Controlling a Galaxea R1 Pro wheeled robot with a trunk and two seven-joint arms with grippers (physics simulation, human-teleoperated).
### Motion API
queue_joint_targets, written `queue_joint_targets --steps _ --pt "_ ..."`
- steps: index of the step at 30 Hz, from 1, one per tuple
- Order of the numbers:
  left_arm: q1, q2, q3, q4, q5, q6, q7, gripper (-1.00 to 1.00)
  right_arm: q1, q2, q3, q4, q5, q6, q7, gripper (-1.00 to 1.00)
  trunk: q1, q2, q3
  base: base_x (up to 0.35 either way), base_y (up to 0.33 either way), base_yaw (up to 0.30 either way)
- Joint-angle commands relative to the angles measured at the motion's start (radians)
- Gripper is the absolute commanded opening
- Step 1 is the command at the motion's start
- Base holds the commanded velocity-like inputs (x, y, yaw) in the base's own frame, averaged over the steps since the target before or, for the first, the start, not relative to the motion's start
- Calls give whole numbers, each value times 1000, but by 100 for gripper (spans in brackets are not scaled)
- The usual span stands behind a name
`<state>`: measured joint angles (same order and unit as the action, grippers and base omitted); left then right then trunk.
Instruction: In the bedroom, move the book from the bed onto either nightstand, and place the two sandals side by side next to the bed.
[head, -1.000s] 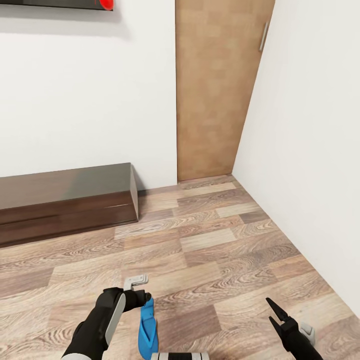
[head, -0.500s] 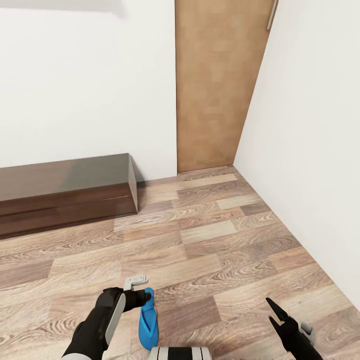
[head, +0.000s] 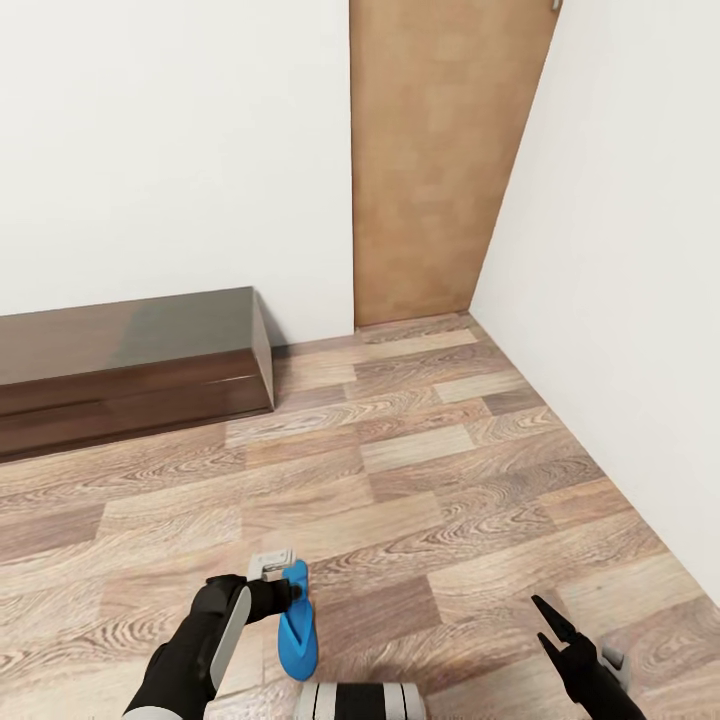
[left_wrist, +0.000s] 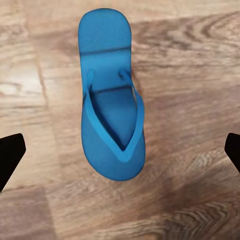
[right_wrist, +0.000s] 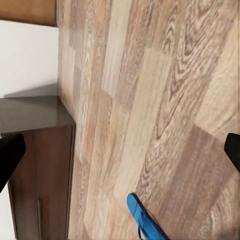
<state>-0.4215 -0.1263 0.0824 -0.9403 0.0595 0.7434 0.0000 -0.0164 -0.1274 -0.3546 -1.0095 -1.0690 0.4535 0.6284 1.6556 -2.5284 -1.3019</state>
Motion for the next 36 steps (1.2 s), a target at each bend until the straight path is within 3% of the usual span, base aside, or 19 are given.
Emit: queue_joint_targets --steps 1,12,36 --pt "0 -1 4 -1 6 5 0 100 0 0 -1 0 -8 9 0 100 0 -1 -5 0 0 0" --pt "0 -1 4 -2 5 5 1 100 -1 0 0 0 -7 8 -1 100 5 -3 -47 0 0 0" --pt "0 0 8 -3 3 2 3 100 0 0 0 0 -6 8 -3 100 5 -3 -47 11 -44 0"
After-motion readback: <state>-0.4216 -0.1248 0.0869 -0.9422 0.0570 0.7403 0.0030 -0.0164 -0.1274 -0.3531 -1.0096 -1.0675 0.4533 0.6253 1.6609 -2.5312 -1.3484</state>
